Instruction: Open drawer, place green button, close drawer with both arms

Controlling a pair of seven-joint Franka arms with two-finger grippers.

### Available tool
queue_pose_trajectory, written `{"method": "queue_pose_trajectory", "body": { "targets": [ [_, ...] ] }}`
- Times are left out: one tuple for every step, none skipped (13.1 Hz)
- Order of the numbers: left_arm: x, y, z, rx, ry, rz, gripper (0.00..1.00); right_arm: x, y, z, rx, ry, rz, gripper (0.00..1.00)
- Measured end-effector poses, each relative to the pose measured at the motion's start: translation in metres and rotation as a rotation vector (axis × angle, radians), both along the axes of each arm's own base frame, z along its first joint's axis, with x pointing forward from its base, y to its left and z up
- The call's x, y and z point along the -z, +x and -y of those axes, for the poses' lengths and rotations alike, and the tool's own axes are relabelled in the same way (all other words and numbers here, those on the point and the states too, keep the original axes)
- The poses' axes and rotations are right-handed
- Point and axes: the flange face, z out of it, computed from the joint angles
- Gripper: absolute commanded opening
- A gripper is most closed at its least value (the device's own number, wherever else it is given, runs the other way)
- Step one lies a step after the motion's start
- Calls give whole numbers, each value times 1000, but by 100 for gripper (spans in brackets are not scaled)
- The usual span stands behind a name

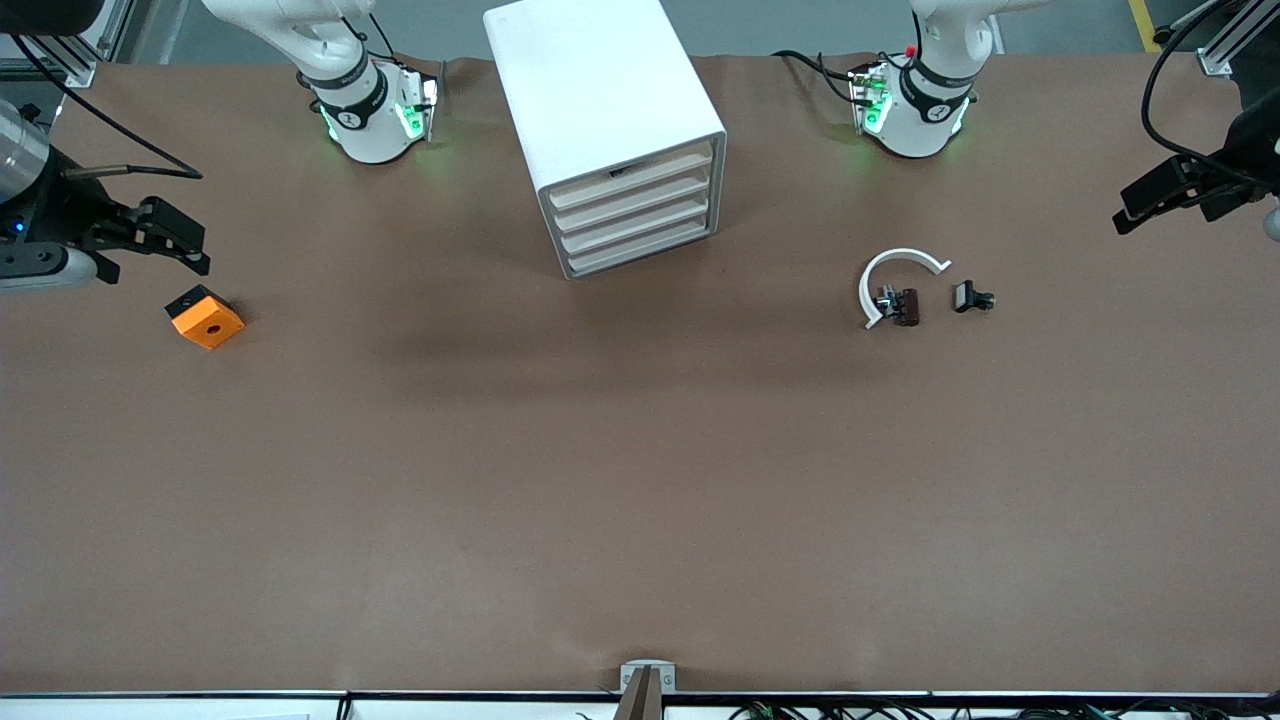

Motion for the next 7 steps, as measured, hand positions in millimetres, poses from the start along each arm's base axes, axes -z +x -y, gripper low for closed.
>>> {"method": "queue_pose_trajectory", "body": {
  "targets": [
    [2, 0, 3, 16, 0, -5, 100, 0, 0, 0, 0, 0, 0, 100],
    [4, 0, 10, 31, 1, -9, 100, 0, 0, 0, 0, 0, -2, 100],
    [6, 0, 17, 45, 3, -11, 100, 0, 0, 0, 0, 0, -3, 100],
    [6, -1, 23, 55, 4, -12, 100, 0, 0, 1, 1, 0, -2, 100],
    [7, -1, 26, 60, 4, -13, 100, 0, 0, 2, 3, -1, -2, 100],
    [7, -1, 26, 61, 4, -12, 100, 0, 0, 4, 7, -1, -3, 100],
    [7, -1, 26, 60, 4, -12, 100, 0, 0, 7, 12, -2, -3, 100]
  ]
}}
